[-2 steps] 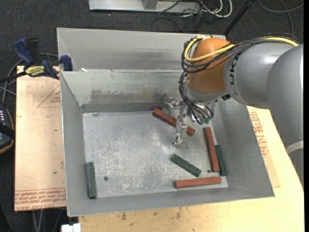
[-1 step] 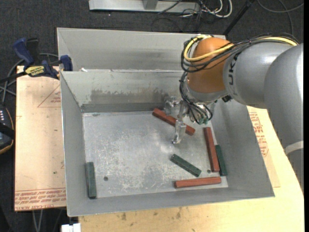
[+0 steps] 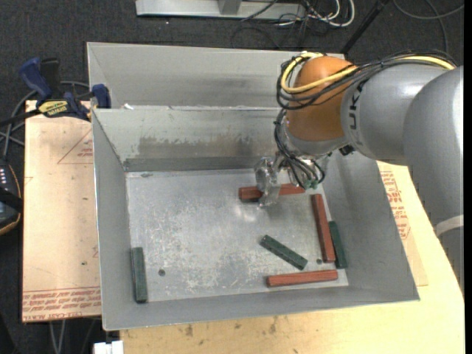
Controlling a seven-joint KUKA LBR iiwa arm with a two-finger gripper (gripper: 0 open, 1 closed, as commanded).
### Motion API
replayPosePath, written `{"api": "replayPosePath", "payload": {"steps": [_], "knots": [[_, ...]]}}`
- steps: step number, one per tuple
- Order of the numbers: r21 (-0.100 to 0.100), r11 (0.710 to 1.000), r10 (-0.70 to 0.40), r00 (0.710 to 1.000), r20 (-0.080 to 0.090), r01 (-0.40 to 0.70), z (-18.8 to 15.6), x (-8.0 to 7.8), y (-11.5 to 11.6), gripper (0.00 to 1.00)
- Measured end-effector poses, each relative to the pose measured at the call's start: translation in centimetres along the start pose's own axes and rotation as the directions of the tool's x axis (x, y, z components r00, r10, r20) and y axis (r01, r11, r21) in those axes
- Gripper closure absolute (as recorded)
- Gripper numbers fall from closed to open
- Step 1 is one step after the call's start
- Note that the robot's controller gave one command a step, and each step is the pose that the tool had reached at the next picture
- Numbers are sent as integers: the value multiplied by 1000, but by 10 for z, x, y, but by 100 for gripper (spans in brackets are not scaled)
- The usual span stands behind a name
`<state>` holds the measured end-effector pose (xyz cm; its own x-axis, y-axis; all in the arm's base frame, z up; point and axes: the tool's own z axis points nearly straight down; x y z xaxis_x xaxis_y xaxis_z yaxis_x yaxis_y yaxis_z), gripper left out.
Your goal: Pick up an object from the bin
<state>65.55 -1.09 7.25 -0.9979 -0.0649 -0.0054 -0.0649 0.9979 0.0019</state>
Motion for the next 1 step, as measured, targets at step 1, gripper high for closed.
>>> {"api": "replayPosePath", "payload": {"steps": [1], "knots": [[1,973,-229,973,5,229,-131,18,42,100]]}}
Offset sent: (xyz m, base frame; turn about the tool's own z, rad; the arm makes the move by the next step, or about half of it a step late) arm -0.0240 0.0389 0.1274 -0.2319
